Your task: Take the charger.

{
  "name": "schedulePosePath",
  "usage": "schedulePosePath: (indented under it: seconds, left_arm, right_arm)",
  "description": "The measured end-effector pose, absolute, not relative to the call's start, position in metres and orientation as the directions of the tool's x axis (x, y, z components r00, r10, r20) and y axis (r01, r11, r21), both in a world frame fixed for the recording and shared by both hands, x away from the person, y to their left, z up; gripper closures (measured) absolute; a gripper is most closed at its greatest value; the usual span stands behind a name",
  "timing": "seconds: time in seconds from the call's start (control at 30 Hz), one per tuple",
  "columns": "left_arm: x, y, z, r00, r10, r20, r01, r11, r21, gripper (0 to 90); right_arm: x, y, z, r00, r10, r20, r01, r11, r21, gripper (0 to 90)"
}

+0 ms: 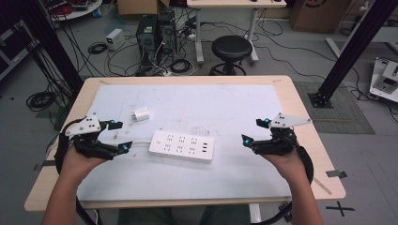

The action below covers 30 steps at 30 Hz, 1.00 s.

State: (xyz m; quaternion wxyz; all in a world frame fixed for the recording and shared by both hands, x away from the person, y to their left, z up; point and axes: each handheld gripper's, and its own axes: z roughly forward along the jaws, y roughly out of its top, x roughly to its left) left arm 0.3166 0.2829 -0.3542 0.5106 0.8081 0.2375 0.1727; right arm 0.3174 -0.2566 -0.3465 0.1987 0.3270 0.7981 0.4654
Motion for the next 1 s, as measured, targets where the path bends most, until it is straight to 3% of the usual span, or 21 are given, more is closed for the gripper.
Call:
schedulePosePath:
  seconds: [0.33, 0.73, 1.0]
  left_arm:
    - [0.331, 0.287, -0.345, 0.819, 0.569, 0.066, 0.206, -0.4, 0.893, 17.7]
    - [0.41, 0.274, -0.342, 0.807, 0.581, 0.104, 0.241, -0.486, 0.84, 17.9]
    - [0.464, 0.274, -0.369, 0.813, 0.581, 0.048, 0.313, -0.505, 0.804, 17.9]
  right_arm:
    - [0.313, -0.257, -0.338, -0.712, 0.701, -0.029, 0.322, 0.364, 0.874, 19.2]
    - [0.317, -0.254, -0.34, -0.709, 0.705, -0.031, 0.334, 0.373, 0.866, 19.2]
    - [0.319, -0.253, -0.347, -0.704, 0.709, -0.025, 0.348, 0.377, 0.858, 19.2]
